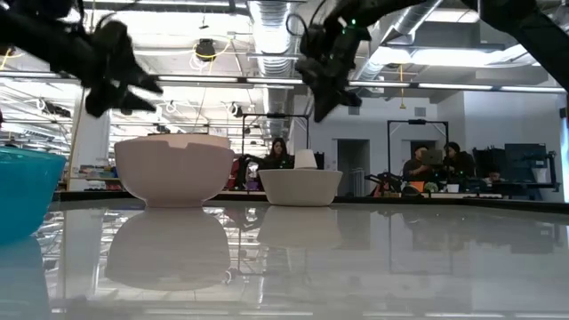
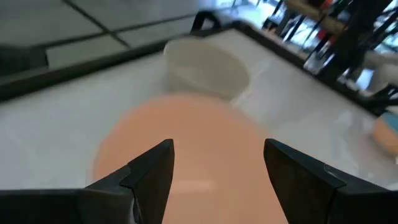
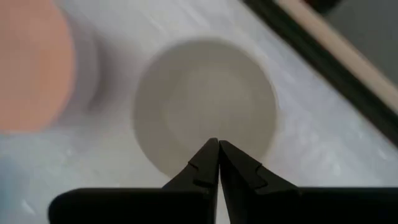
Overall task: Nest bowls inside each other
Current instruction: Stack the gray bowl on top of the light orange bowl
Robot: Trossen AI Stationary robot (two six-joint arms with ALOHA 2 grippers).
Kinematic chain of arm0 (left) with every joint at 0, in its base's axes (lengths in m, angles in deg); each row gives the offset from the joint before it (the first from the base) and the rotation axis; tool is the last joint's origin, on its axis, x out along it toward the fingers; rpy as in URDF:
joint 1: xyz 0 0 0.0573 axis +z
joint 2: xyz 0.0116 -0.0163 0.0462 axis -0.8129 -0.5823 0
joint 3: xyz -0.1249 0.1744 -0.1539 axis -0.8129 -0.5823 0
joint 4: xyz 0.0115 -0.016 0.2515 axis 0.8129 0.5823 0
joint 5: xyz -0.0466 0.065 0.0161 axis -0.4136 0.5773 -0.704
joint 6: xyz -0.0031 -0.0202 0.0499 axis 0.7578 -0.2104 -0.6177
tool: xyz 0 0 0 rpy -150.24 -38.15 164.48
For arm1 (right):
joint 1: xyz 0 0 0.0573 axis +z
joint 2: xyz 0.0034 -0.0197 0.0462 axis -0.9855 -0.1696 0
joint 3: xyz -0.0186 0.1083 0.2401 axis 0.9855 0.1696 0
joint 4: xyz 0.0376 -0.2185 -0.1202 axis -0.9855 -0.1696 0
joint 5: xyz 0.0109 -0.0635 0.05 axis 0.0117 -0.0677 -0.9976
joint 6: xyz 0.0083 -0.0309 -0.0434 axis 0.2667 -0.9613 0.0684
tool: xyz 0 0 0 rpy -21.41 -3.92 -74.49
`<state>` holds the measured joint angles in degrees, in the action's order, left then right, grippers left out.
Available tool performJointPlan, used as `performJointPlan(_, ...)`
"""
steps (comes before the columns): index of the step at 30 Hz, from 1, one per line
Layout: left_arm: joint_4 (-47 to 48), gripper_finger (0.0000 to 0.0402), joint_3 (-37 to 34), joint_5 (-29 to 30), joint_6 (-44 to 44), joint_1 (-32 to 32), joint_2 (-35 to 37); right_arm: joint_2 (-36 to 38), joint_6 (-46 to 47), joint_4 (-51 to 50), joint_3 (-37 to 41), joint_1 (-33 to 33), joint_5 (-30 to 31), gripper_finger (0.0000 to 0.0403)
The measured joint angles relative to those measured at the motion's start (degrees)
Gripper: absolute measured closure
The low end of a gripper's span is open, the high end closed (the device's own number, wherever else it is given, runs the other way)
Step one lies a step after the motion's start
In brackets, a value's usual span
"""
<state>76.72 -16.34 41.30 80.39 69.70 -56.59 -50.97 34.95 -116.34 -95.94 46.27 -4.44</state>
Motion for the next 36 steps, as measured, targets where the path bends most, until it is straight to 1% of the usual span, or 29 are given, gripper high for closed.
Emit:
performJointPlan(5,-0.06,0.0164,6.86,-0.85,-2.94,-0.02,-0.02,-0.13,0.14,2.54,9.0,0.04,1.51,0.0317)
performJointPlan(9,0.3,0.0164,9.89,0.92,-5.76,-0.02,-0.04,-0.13,1.2,8.52,15.08,-0.23,2.42,0.0268)
performJointPlan(12,0.28,0.0164,10.44,2.85,-7.04,-0.02,-0.04,-0.13,2.97,12.44,18.41,-0.43,5.24,0.0225)
performJointPlan(16,2.94,0.0164,10.43,3.72,-6.56,-0.02,-0.07,-0.13,3.15,14.09,20.24,-0.62,7.72,0.0177)
performJointPlan(18,4.52,0.0164,10.43,3.74,-5.95,-0.02,-0.07,-0.11,3.17,16.4,21.21,-0.58,7.76,0.0164)
performJointPlan(21,5.44,0.0164,10.4,3.82,-4.94,-0.02,-0.07,-0.11,5.1,20.05,23.05,-0.8,7.74,0.016)
performJointPlan(25,5.36,0.0164,10.4,3.83,-4.53,-0.02,-0.07,-0.11,7.79,22.58,25.5,-1.35,7.67,0.0175)
performJointPlan(28,5.36,0.0164,10.4,3.85,-4.33,-0.02,-0.07,-0.13,9.18,24.48,26.97,-1.43,7.27,0.0208)
performJointPlan(31,5.36,0.0164,10.4,3.87,-4.07,-0.01,-0.07,-0.08,9.79,24.74,27.33,-1.41,6.44,0.0265)
performJointPlan(35,5.35,0.0164,10.39,3.87,-4.01,-0.02,-0.07,-0.11,10.93,24.92,27.62,-1.25,5.73,0.0362)
performJointPlan(36,5.33,0.0164,10.38,3.88,-3.97,-0.02,-0.07,0.0,10.91,25.14,27.39,-1.28,5.31,0.0372)
